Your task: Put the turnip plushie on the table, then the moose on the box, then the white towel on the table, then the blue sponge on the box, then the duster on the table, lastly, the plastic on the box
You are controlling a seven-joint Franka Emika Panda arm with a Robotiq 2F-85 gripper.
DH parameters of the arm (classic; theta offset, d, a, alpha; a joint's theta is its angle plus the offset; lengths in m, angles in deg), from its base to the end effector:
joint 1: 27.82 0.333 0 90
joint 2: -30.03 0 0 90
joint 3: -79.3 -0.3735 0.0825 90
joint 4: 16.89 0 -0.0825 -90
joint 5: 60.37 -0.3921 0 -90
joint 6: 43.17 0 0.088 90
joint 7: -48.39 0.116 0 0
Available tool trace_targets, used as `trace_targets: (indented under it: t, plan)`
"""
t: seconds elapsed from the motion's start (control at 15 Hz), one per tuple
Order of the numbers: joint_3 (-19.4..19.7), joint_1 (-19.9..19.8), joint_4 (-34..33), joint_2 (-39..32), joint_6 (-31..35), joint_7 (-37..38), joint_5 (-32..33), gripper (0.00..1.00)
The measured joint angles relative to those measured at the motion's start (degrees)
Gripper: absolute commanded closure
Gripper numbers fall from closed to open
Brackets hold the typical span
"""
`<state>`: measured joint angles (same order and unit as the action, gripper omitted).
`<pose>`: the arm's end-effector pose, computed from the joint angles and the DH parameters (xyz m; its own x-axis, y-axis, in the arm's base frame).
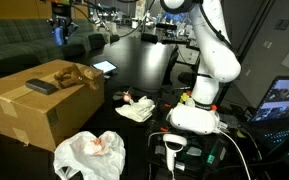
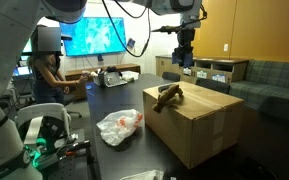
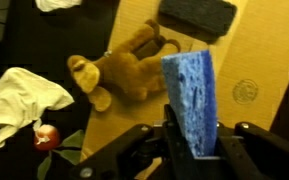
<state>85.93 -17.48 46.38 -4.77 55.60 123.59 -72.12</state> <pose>0.7643 0.0976 0.5071 0.3097 -0.9421 -0.1286 -0.9508 -0.3059 -0.0487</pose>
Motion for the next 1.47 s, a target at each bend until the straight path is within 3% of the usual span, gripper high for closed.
trace_targets:
  t: [0.2, 0.4, 0.93, 1.47]
  plan:
    - [1.2, 0.0, -1.1, -3.4, 9.5, 3.4, 0.7, 0.97]
    - [1.4, -0.7, -3.1, -6.7, 14.7, 9.7, 5.0, 0.97]
    - [1.7, -2.4, -11.6, -14.8, 14.2, 17.4, 10.4, 0.97]
    - [-0.6, -2.0, -21.4, -20.8, 14.2, 10.7, 10.5, 0.97]
